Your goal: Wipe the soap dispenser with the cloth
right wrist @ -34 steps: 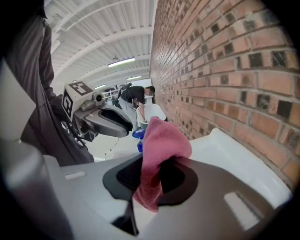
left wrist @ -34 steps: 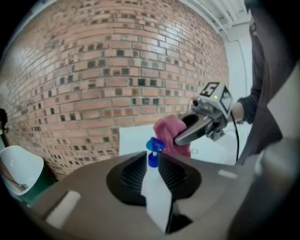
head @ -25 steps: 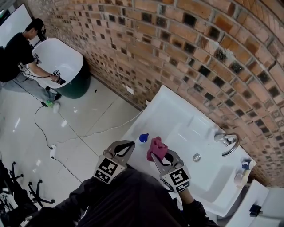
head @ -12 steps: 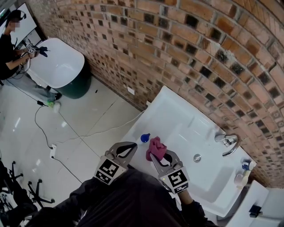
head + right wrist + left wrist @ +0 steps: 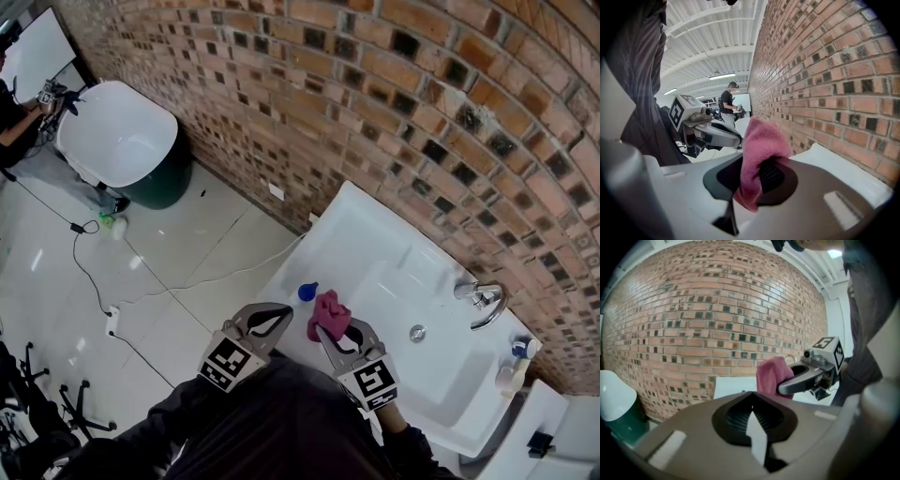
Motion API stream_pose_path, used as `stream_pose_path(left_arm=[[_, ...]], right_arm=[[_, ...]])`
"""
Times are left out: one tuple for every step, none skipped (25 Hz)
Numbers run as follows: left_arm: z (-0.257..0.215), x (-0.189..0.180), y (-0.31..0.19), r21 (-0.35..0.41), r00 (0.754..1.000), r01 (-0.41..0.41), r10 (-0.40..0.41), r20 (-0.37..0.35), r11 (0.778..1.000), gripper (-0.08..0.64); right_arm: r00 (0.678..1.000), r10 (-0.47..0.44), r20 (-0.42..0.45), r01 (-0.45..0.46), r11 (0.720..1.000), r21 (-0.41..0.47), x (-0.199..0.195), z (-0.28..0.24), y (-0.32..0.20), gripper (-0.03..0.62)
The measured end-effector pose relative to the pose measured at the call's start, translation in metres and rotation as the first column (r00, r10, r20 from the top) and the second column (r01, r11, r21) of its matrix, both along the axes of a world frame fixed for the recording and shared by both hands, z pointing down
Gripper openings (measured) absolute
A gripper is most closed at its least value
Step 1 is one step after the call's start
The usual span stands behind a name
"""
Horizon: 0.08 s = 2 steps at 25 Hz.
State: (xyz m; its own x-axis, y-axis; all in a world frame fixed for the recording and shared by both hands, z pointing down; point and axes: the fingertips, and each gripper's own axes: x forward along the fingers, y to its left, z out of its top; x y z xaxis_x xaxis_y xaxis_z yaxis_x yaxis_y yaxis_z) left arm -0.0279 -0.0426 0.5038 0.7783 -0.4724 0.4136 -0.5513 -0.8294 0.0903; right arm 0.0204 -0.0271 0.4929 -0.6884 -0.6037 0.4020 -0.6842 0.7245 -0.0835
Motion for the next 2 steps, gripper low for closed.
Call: stream_pose_path(left_arm=[[-0.0002,0.0000,0.0002,0.001,1.000,-0.004,0.004,-0.003,1.000,0.000],[-0.0004,0.0000,0.0004,0.001,1.000,-0.008,0.008,-0.006,1.000,0.000]], right_arm=[[1.000,0.002,0.000,-0.002,1.000,0.001,0.0001,0.0002,-0.0003,0.069],[1.000,0.003,-0.001,-0.003,1.000,0.001,0.0002,0.0004,-0.0005,0.069]])
